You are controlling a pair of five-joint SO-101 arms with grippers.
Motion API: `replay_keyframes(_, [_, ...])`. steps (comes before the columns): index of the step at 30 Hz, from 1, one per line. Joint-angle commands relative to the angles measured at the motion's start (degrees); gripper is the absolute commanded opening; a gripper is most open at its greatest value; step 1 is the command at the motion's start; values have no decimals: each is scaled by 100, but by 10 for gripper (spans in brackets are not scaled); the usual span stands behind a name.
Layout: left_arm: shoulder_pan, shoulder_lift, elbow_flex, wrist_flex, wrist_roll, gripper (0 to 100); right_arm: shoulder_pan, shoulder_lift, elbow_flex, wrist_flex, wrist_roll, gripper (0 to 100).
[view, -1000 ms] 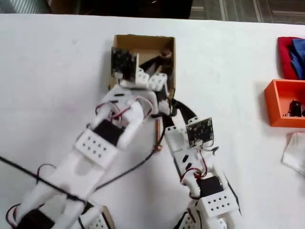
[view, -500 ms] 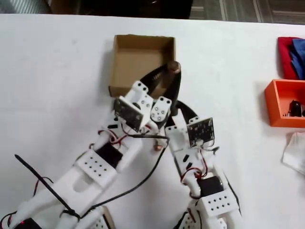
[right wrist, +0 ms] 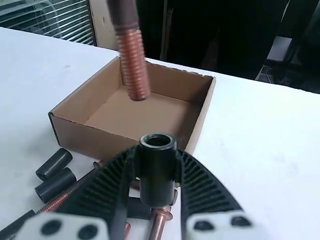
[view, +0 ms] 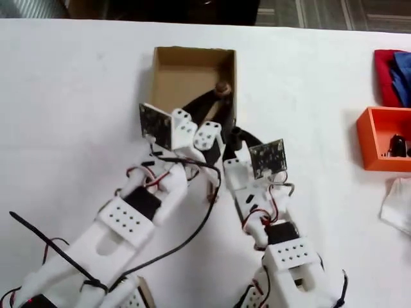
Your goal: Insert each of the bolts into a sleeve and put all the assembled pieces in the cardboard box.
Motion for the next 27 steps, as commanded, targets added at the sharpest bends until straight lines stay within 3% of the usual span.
replay_keyframes(1, [-79, 26, -488, 26, 70, 26, -163, 40, -316, -198, -18, 20])
replay_keyframes(8, [-70, 774, -804, 35, 79, 26, -171, -769, -281, 286, -9, 20])
replay_keyframes(19, [-26, 791, -822, 53, 79, 26, -154, -1059, -176, 409, -9, 20])
replay_keyframes(27, [-18, -141, -822, 695, 79, 26, -145, -1051, -79, 409, -9, 20])
